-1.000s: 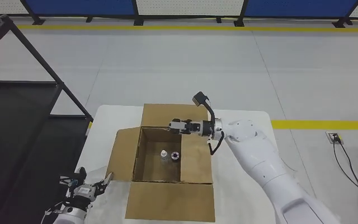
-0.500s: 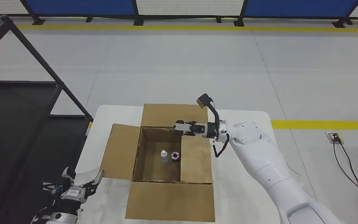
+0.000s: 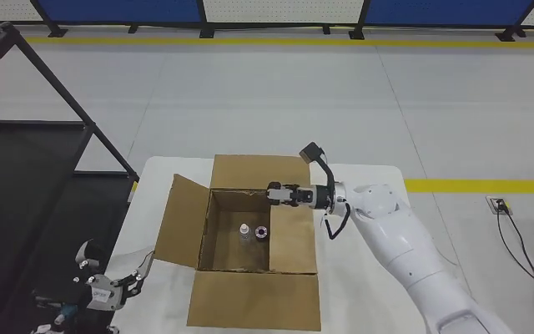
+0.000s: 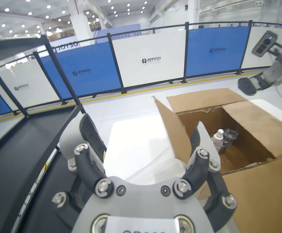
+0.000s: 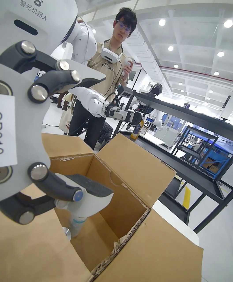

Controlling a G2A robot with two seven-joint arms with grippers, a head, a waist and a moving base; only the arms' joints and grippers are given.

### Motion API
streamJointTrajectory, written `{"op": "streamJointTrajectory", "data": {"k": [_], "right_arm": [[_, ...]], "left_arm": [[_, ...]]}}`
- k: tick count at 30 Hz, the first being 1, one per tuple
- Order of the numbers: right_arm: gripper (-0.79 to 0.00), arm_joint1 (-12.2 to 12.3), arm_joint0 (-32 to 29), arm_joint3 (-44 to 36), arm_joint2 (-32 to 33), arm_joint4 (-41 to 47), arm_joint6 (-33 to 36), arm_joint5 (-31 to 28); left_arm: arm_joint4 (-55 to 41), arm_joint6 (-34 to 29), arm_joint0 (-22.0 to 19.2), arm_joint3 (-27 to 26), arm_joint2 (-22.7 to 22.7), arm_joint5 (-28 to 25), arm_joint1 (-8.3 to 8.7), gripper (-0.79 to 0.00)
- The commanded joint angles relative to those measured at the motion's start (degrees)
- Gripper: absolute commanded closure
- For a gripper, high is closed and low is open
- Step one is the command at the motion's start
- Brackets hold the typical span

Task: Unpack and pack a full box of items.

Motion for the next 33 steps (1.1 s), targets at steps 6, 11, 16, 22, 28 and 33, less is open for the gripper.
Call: {"op": "streamJointTrajectory", "data": {"k": [6,11,16,22,28,33], "right_arm": [[-0.785,3.5,-4.5,-6.1,3.0,-2.8,-1.8,-1.8],[-0.785,6.5,-8.9,-11.4,6.6,-2.0,-2.8,-2.8],[-0.785,9.7,-13.8,-14.9,10.9,-2.2,-4.2,-4.3],[-0.785,13.1,-19.6,-17.0,16.7,-1.6,-4.6,-4.6],[-0.785,13.8,-20.7,-16.7,18.1,-0.8,-4.0,-4.0],[-0.785,13.8,-20.7,-16.7,18.1,-0.8,-4.0,-4.0]], "left_arm": [[7.3,-5.1,-2.3,-4.8,7.5,-5.9,0.10,-0.785],[10.9,-13.6,-11.9,-0.8,16.9,-8.2,-0.17,-0.785],[7.8,-22.8,-22.4,5.7,25.5,-9.9,-1.06,-0.785],[-5.8,-35.8,-34.3,14.7,31.4,-13.8,-2.30,-0.785],[-7.5,-39.2,-36.1,15.7,31.8,-14.9,-2.36,-0.785],[-7.5,-39.2,-36.1,15.7,31.8,-14.9,-2.36,-0.785]]}}
